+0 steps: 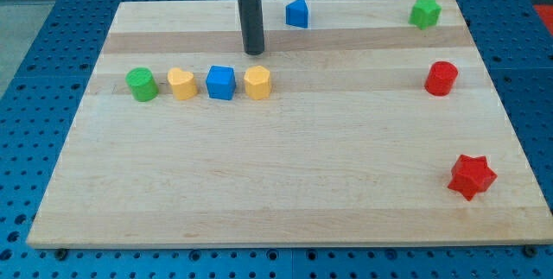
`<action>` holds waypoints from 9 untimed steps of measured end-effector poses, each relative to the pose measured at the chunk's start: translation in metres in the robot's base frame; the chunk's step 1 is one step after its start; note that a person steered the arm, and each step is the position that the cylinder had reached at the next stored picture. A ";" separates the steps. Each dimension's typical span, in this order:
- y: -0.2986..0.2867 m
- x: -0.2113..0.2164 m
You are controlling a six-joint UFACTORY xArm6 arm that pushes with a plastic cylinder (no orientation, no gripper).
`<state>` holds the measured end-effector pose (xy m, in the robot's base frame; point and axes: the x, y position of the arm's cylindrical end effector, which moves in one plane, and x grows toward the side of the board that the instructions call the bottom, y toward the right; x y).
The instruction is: Touch the arm toward the blue triangle
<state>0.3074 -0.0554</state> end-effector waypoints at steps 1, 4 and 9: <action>-0.003 -0.035; 0.058 -0.109; 0.088 -0.084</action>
<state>0.2231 0.0329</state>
